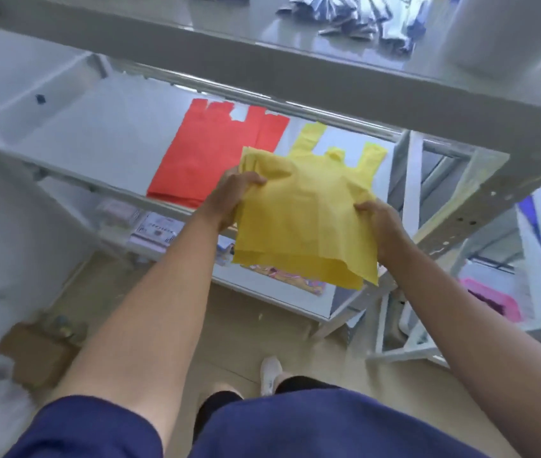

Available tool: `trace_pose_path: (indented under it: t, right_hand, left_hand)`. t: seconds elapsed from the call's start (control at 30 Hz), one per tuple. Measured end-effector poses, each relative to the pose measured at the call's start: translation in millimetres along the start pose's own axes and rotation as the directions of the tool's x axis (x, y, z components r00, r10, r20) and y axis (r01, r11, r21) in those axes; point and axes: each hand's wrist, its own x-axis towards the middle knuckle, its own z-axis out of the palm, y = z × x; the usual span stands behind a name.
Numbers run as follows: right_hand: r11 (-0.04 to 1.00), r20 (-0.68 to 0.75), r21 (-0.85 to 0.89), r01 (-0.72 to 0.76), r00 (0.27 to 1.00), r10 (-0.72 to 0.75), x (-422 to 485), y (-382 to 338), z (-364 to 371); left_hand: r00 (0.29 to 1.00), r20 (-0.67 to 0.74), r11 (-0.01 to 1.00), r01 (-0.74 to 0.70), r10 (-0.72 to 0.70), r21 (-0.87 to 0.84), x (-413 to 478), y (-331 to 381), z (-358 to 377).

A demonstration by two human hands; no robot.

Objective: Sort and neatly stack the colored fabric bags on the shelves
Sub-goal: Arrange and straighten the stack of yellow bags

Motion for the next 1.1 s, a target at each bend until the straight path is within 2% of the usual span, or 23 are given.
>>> trace_pose_path:
  t: [0.07,0.2,0.3,0.37,0.43,0.5,0.57,0.67,0.77,0.87,0.93,1.0,1.1]
  right_hand:
    - [1.0,-0.012,-0.009,-0.007,1.0,0.007,9.5,3.6,3.2]
    - [0.999,-0.121,-0.039,-0.011,0.993,0.006,36.5,3.8,13.3]
    - [0.98,-0.194,-0.199,-0.017,0.981,-0.023,46.2,-19.8,28.2]
    - [0.952,-0.233,-0.305,0.016,0.968,-0.09,56.4,-45.8,31.4]
    - [0.937,-0.29,-0.314,0.151,0.925,-0.247,93.2,-70.3,11.9]
    - [0.915,-0.328,-0.26,0.307,0.864,-0.383,120.2,-90.1,-10.1]
    - [0.9,-0.335,-0.201,0.387,0.836,-0.434,107.2,-97.1,-1.3]
    - [0.904,-0.355,-0.239,0.356,0.834,-0.422,86.6,-81.8,21.9]
    - [0.914,-0.311,-0.291,0.281,0.876,-0.369,118.5,-42.0,14.5]
    - [0.923,-0.297,-0.354,0.15,0.918,-0.263,145.9,-2.1,10.3]
    - [0.899,-0.285,-0.436,0.046,0.94,-0.187,153.2,24.3,7.3]
    - [0.874,-0.305,-0.486,0.001,0.937,-0.171,154.8,40.6,5.4]
    - [0.868,-0.321,-0.497,0.009,0.927,-0.194,157.0,45.4,-0.7]
  left_hand:
    - [0.997,0.079,1.0,0.024,-0.023,-0.005,16.0,2.2,-9.0]
    - [0.988,0.015,0.969,-0.152,0.152,0.195,59.9,23.4,-10.6]
    - [0.972,0.065,0.94,-0.233,0.224,0.249,91.1,49.4,5.9]
    - [0.966,0.074,0.927,-0.258,0.248,0.271,111.2,67.6,15.0]
    - [0.969,0.125,0.959,-0.23,0.211,0.167,126.9,85.6,18.0]
    - [0.944,0.229,0.972,-0.233,0.236,-0.042,144.6,93.7,21.9]
    - [0.924,0.267,0.961,-0.25,0.274,-0.121,151.1,89.8,23.4]
    - [0.949,0.158,0.962,-0.263,0.272,-0.073,159.8,67.5,24.6]
    - [0.954,0.187,0.972,-0.226,0.233,-0.06,183.6,21.9,21.8]
    - [0.98,0.164,0.982,-0.133,0.11,0.133,204.4,-30.7,9.7]
    - [0.987,0.155,0.951,-0.077,0.031,0.3,213.8,-63.6,0.7]
    - [0.987,0.157,0.928,-0.091,0.035,0.362,213.6,-81.8,-4.6]
    - [0.981,0.152,0.925,-0.164,0.118,0.342,193.5,-81.5,-3.8]
